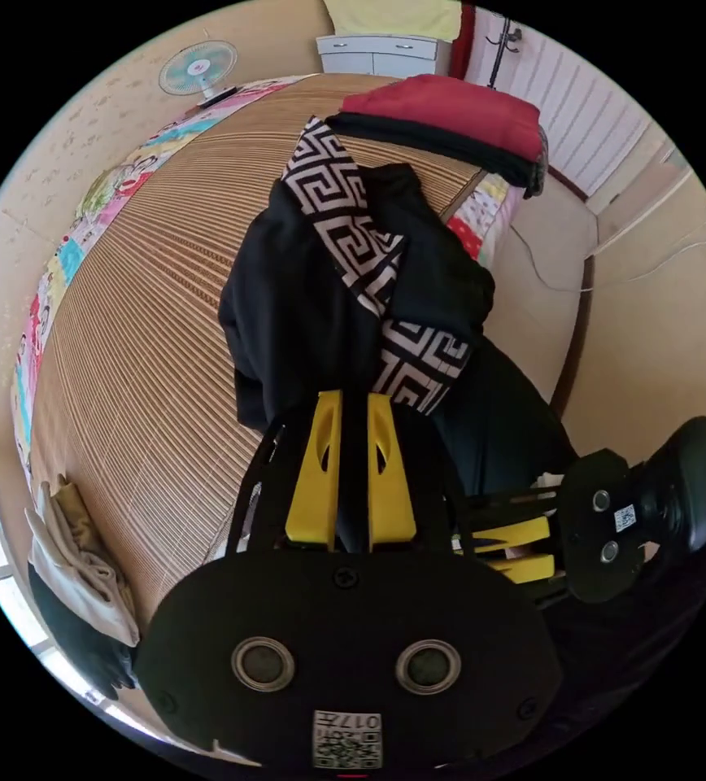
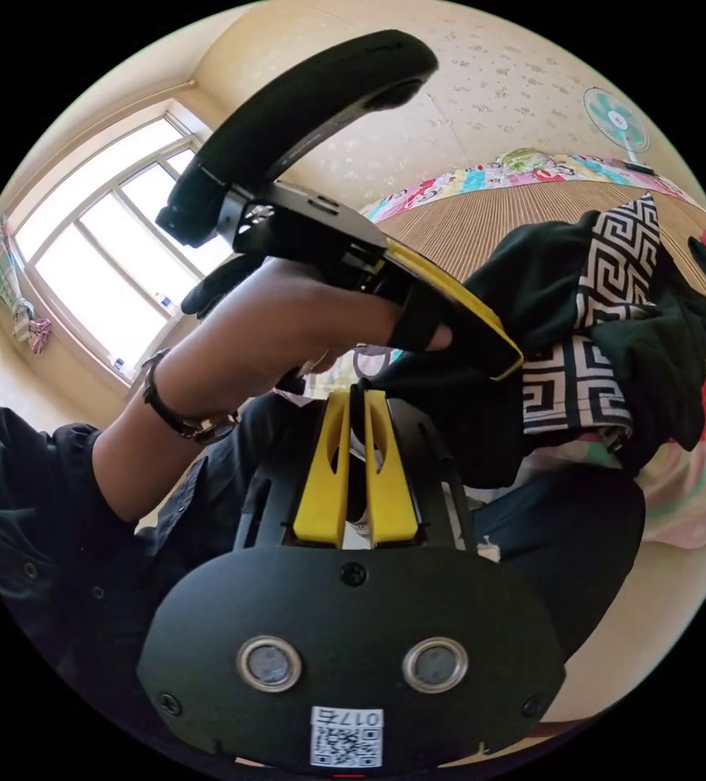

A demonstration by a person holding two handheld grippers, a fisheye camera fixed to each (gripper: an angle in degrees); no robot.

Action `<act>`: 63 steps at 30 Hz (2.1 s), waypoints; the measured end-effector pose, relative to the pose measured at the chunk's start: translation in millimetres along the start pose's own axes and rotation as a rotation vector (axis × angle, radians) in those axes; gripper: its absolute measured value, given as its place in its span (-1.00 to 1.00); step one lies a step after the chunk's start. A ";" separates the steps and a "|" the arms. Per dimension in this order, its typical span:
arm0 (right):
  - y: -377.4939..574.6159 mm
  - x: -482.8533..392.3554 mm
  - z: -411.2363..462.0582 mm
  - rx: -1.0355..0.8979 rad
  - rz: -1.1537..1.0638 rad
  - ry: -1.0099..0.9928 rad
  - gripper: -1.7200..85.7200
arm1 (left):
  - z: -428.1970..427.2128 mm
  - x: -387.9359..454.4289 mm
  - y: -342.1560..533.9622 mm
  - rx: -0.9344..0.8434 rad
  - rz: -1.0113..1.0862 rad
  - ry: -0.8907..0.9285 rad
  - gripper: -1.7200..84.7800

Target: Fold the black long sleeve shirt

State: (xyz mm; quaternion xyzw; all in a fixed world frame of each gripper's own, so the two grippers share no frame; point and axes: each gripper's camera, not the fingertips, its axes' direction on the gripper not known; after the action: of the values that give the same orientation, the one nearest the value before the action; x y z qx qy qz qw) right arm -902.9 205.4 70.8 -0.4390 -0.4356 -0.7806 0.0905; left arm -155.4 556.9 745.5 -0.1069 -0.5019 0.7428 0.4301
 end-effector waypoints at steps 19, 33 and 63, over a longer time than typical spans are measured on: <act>-30.5 -83.7 -273.6 0.482 -0.497 -0.354 -0.89 | -246.3 -227.3 255.5 1.377 0.564 1.720 -0.98; -56.1 -115.2 -273.3 0.376 -0.540 -0.013 -0.71 | -386.2 -219.7 317.6 1.451 0.777 2.042 -0.98; -58.0 -307.8 -458.2 1.563 -0.538 0.359 -0.90 | -530.2 -90.4 606.5 2.001 -0.257 0.109 -0.98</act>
State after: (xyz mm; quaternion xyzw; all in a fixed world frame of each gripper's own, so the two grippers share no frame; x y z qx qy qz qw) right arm -1027.0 -181.8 -306.9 -0.0007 -0.9188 -0.3077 0.2472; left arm -109.9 759.5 -38.0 0.3239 0.3645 0.7647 0.4212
